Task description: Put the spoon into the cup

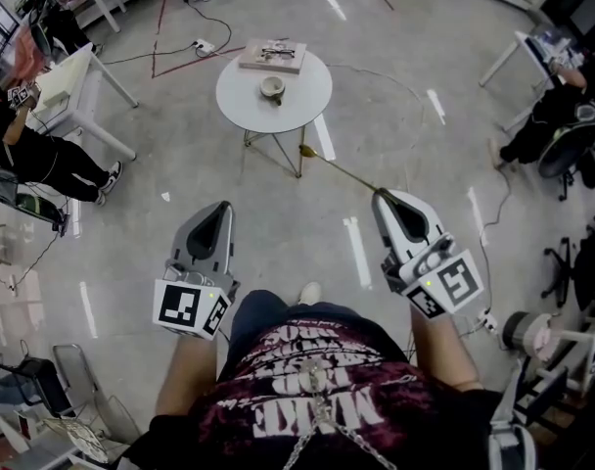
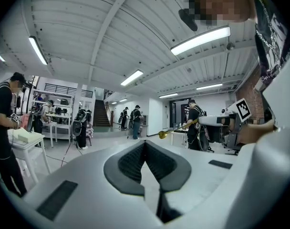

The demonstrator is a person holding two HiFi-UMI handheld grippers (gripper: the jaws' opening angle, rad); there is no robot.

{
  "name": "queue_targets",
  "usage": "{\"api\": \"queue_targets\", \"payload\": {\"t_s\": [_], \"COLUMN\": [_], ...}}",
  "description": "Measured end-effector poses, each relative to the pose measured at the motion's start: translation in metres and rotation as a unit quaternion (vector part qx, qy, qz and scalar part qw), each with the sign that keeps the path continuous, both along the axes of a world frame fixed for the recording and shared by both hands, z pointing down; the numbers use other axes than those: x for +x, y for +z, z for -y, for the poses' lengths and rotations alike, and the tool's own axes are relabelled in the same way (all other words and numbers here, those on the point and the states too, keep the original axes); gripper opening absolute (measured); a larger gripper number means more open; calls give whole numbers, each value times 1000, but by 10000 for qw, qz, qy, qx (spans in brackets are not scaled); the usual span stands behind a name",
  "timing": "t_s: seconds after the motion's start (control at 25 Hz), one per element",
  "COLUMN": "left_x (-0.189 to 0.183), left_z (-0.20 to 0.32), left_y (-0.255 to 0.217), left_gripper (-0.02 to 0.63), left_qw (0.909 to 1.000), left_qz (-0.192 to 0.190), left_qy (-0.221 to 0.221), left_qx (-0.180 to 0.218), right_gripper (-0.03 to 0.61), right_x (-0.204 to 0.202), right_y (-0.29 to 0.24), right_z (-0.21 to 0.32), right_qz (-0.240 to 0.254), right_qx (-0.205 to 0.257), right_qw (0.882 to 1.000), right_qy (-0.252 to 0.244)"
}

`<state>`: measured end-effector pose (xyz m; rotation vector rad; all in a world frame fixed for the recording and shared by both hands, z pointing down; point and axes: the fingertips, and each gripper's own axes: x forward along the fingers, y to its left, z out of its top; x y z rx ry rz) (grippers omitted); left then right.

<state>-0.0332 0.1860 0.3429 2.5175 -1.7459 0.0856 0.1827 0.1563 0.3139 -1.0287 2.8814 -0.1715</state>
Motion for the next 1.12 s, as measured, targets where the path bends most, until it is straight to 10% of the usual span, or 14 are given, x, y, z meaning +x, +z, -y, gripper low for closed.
{"api": "queue_targets", "payload": {"t_s": [1.12], "left_x": [-78], "left_z": [99], "left_y": [1], "left_gripper": [31], "left_qw": [9999], "left_qz": [-50], "left_qy": [99], "left_qx": [-49], "right_gripper": [36], "right_x": [-67], "right_y": [6], "right_z": [85], "right_qz": [-76], "right_qx": [-195], "right_qw": [9995], "right_qy": [245]}}
